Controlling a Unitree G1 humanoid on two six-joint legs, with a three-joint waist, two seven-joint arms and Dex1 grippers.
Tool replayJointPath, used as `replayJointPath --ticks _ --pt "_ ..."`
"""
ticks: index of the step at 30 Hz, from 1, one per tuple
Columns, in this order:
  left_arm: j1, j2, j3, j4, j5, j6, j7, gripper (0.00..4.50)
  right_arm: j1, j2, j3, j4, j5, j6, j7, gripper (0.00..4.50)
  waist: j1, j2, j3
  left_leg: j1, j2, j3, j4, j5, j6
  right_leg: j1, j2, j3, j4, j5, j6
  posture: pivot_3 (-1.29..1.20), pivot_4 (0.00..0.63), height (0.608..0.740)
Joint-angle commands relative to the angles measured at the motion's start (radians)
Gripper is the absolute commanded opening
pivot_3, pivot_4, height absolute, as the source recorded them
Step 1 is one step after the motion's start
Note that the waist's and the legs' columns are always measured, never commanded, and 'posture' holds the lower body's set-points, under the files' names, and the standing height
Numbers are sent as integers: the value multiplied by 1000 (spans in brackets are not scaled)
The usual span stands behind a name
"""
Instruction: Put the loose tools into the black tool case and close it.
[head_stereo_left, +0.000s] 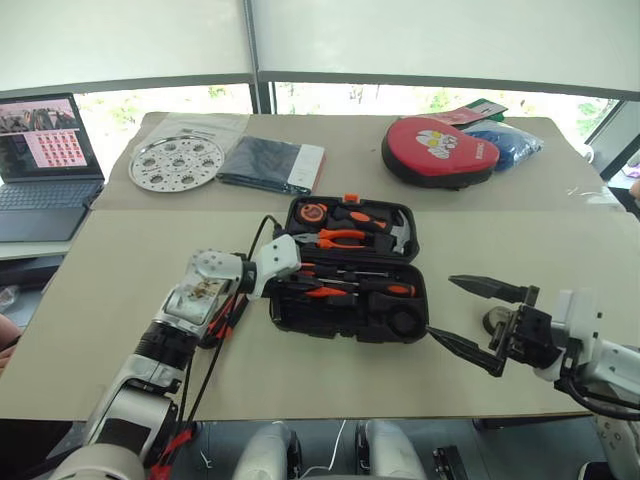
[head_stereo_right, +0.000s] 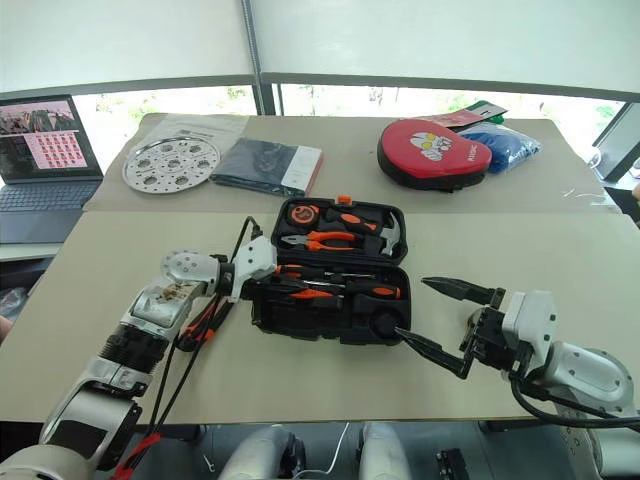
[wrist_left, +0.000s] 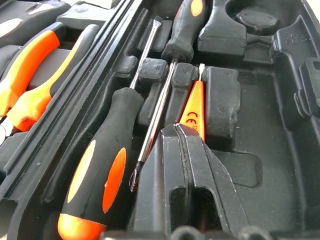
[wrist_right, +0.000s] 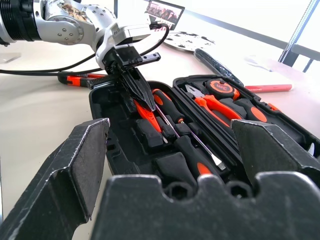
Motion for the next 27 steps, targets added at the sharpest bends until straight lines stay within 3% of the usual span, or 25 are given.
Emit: replayJointPath --ticks 1,4,8,12,15,21,27 --pt "91 -12 195 -104 -175 -39 41 518 -7 -9 -43 30 13 -45 43 4500 -4 0 0 0 0 0 0 0 0 -1 0 0 0 0 0 0 150 740" --pt "211 61 331 -238 -275 -42 13 1510 2 -15 -61 53 38 -57 95 4500 -7 -1 1 -2 1 0 0 0 -1 -3 -1 0 1 0 0 0 150 740" --pt "463 182 527 -331 -301 -31 47 2816 5 -12 -51 70 29 -95 155 4500 -13 0 1 0 1 0 -4 1 -2 -2 -3 0 -1 0 -1 0 150 740" --pt "781 207 778 -378 -319 -8 117 4323 -2 23 -12 94 -4 -176 195 4500 -14 -1 2 1 1 0 -6 0 -2 -2 -4 0 -2 0 -1 0 150 740" --pt "961 207 867 -395 -294 -4 145 4462 -3 45 22 96 12 -202 234 4500 -8 -3 2 0 1 0 -6 -2 -2 -3 -5 -1 -2 -1 -1 0 150 740" --pt "1100 221 891 -488 -286 106 218 4462 -10 42 59 89 47 -162 245 4500 25 -3 2 0 0 0 -5 -10 -4 -7 -11 -3 -3 -4 -7 0 150 740" --pt "911 219 753 -716 -449 366 349 4462 -56 82 72 0 114 -117 169 4500 31 -2 2 0 0 -1 -4 -6 -10 -3 -11 -3 -1 -2 -4 0 150 740"
